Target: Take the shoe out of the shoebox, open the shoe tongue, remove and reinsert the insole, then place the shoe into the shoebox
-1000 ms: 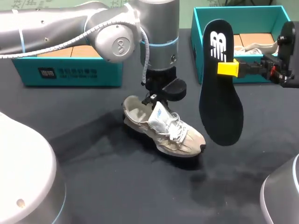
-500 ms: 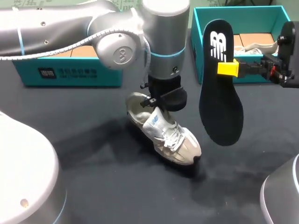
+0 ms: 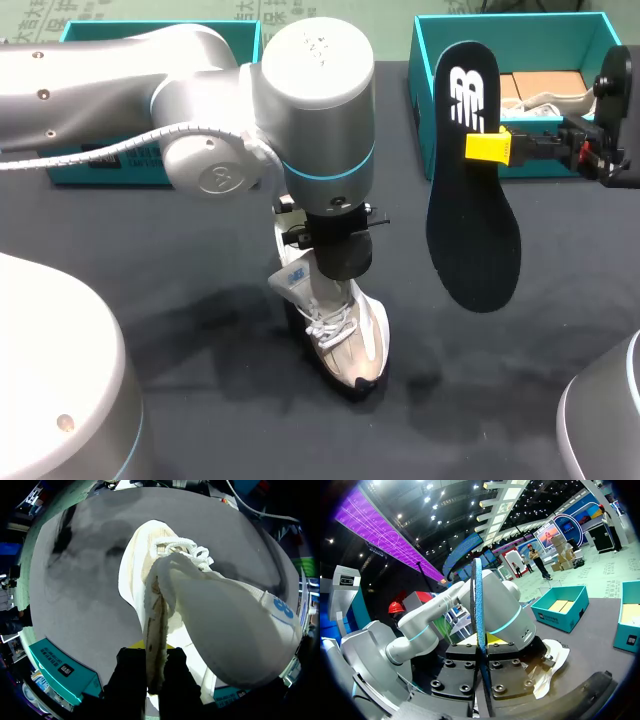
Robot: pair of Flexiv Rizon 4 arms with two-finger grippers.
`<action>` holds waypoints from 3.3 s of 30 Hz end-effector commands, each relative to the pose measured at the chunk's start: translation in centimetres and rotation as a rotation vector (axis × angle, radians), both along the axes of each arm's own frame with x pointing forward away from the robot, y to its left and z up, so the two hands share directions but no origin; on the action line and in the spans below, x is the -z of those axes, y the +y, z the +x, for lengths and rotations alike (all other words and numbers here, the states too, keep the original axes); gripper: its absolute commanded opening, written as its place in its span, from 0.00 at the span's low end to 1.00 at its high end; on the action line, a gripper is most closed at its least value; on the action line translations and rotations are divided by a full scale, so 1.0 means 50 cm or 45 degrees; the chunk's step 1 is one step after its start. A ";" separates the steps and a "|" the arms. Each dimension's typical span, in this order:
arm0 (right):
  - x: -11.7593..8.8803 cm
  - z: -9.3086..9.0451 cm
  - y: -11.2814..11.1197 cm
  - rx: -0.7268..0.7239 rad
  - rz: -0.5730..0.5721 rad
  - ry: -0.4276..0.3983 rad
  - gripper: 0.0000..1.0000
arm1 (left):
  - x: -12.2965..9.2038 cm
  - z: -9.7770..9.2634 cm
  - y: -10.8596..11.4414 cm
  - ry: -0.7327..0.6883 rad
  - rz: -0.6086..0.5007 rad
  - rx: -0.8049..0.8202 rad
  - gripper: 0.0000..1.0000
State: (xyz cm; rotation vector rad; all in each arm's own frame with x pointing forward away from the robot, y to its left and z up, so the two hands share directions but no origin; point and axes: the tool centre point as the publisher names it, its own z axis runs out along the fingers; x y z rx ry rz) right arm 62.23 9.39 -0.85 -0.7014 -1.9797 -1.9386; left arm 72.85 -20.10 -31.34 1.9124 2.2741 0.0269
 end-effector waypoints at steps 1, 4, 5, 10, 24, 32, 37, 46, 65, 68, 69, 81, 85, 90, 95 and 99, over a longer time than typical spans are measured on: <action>0.004 -0.025 -0.006 0.030 -0.002 0.000 0.00 | 0.006 -0.026 0.006 -0.052 -0.142 0.140 0.00; 0.004 -0.025 -0.006 0.030 -0.002 0.000 0.00 | 0.008 -0.030 0.006 -0.041 -0.171 0.239 0.00; 0.004 -0.025 -0.006 0.030 -0.002 0.000 0.00 | 0.009 -0.030 0.006 -0.038 -0.181 0.262 0.00; 0.004 -0.025 -0.006 0.030 -0.002 0.000 0.00 | 0.006 -0.033 0.006 -0.017 -0.211 0.353 0.00; 0.004 -0.025 -0.006 0.030 -0.002 0.000 0.00 | 0.025 -0.025 -0.016 0.067 -0.179 0.393 0.00; 0.004 -0.025 -0.006 0.030 -0.002 0.000 0.00 | 0.055 -0.009 -0.033 0.143 -0.111 0.338 0.00; 0.004 -0.025 -0.006 0.030 -0.002 0.000 0.00 | 0.076 0.000 -0.042 0.180 -0.085 0.320 0.00; 0.004 -0.025 -0.006 0.030 -0.002 0.000 0.00 | 0.109 0.009 -0.061 0.200 -0.050 0.377 0.00; 0.004 -0.025 -0.006 0.030 -0.002 0.000 0.00 | 0.111 0.018 -0.075 0.135 -0.097 0.459 0.47; 0.004 -0.025 -0.006 0.030 -0.002 0.000 0.00 | 0.097 0.017 -0.074 0.100 -0.124 0.463 0.57; 0.004 -0.025 -0.006 0.030 -0.002 0.000 0.00 | 0.091 0.016 -0.073 0.084 -0.139 0.465 0.62; 0.004 -0.025 -0.006 0.030 -0.002 0.000 0.00 | -0.035 0.044 -0.053 -0.097 -0.465 0.447 1.00; 0.004 -0.025 -0.006 0.030 -0.002 0.000 0.00 | -0.084 0.054 -0.049 -0.160 -0.632 0.461 1.00; 0.004 -0.025 -0.006 0.030 -0.002 0.000 0.00 | -0.141 0.056 -0.049 -0.254 -0.821 0.453 1.00; 0.004 -0.025 -0.006 0.030 -0.002 0.000 0.00 | -0.168 0.070 -0.044 -0.282 -0.987 0.484 1.00; 0.004 -0.025 -0.006 0.030 -0.002 0.000 0.00 | -0.168 0.070 -0.044 -0.282 -0.987 0.484 1.00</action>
